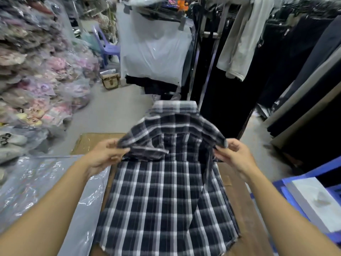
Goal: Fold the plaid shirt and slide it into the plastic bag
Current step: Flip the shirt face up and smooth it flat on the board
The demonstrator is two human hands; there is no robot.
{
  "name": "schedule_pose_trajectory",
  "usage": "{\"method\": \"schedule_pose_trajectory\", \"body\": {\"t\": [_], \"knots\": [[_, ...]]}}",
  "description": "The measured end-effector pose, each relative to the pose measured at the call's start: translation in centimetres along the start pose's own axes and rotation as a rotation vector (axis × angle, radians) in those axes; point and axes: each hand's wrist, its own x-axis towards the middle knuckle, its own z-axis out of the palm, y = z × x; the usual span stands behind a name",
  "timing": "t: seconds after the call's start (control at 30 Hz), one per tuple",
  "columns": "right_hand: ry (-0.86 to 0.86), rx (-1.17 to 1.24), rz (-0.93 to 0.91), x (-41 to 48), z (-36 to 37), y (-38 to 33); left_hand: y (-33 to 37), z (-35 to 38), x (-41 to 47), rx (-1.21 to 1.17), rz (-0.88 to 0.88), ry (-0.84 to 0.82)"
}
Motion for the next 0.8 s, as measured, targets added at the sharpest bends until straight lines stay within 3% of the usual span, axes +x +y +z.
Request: {"method": "schedule_pose_trajectory", "body": {"t": [0.13,0.3,0.43,0.57,0.67,0.8], "knots": [[-0.129,-0.132,0.226,-2.3,-2.7,5.9,-7.5,-1.7,-1.6,-0.01,-0.294,-0.142],[-0.376,-0.2,0.502,-4.8,-5.8,10.0,-11.4,-2.1,-3.5,0.177,-0.443,-0.182],[-0.31,-0.228,0.574,-5.4,-6.3,10.1,-10.8,-1.8,-3.4,0.234,-0.476,-0.061],[-0.075,-0.344,0.454,-5.5,-3.9,8.8,-9.7,0.3,-3.4,0.168,-0.5,0.0],[0.072,-0.397,0.345,-5.2,-1.5,7.7,-9.5,2.0,-3.2,0.226,-0.405,0.048],[-0.074,-0.428,0.55,-3.8,0.8,6.1,-8.5,3.2,-2.8,0.148,-0.437,0.078]]}}
